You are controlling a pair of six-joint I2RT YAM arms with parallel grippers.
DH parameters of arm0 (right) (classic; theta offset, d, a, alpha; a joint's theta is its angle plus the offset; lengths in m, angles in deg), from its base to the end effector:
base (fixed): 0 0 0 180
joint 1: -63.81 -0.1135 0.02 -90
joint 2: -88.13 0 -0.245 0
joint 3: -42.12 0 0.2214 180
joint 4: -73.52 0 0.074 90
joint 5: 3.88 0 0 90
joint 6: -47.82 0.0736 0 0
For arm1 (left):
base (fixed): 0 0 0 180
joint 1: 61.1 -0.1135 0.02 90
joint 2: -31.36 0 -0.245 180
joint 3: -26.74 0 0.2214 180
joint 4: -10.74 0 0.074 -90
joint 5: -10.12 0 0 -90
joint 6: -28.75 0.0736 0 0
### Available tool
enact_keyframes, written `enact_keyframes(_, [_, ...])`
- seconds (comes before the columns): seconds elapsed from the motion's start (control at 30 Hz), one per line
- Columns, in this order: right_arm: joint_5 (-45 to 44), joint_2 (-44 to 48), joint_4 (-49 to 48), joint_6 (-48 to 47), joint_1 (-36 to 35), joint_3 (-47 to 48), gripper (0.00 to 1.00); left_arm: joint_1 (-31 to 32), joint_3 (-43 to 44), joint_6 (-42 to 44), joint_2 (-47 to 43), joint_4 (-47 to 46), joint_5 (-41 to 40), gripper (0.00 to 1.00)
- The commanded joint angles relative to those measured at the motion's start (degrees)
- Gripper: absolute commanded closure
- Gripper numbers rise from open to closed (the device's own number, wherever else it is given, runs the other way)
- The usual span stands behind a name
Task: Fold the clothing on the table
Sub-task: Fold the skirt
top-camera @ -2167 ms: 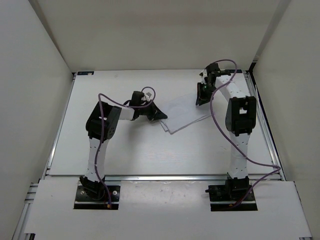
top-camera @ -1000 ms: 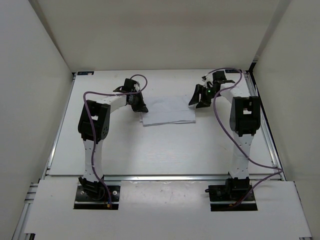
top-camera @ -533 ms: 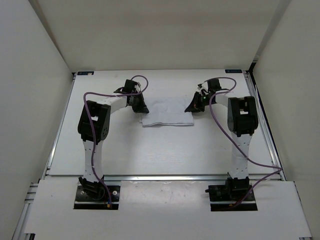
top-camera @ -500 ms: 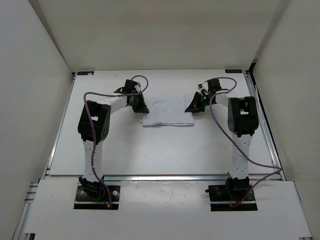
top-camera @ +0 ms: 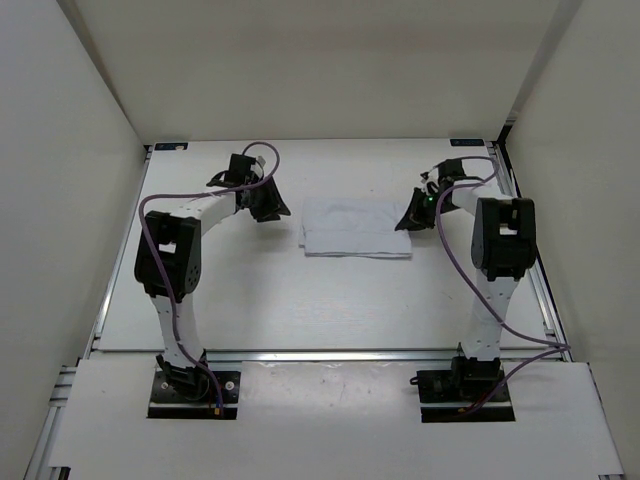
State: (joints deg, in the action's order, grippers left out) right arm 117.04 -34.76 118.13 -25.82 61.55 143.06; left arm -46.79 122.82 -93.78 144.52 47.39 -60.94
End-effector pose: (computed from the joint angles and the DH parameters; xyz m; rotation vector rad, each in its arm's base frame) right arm 0.4111 0.0541 0.1106 0.1783 2.7084 0.8305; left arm 0.3942 -0.1252 0.1579 -0.2707 2.5828 -0.7345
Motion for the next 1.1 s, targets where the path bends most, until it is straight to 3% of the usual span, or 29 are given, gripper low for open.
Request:
enact_keyframes(0.0, [-4.72,4.50,5.56,-4.14,1.47,-1.62,1.00,0.55,-5.02,-0.07,-1.11,-1.76,-2.06,0.52])
enact_keyframes(0.2, [-8.23,6.78,8.55,-6.78,1.47,-2.59,1.00,3.36,-9.34,-3.57,3.19,-8.70,-0.92,0.55])
enact_keyframes(0.53, [-15.97,9.34,13.92,-8.54,1.29,-3.21,1.00,9.51,-2.93,-5.79,9.70,-9.42,-0.04,0.59])
enact_keyframes(0.6, [-16.24,10.47,14.36,-8.36,1.03,-2.77,1.00,10.04,-3.27,-6.22,10.15,-10.46,0.83,0.68])
enact_keyframes(0.67, [-16.59,10.57,14.80,-8.62,0.60,-1.72,1.00,9.86,-3.97,-6.49,10.41,-10.64,1.10,0.91])
enact_keyframes(0.73, [-17.90,11.53,15.58,-8.10,-0.81,-0.40,1.00,10.30,-4.51,-6.05,10.15,-11.26,1.36,1.00])
enact_keyframes(1.07, [-20.81,7.41,20.07,-7.84,-11.00,17.86,1.00,11.97,-8.63,-6.75,7.95,-11.70,2.94,1.00])
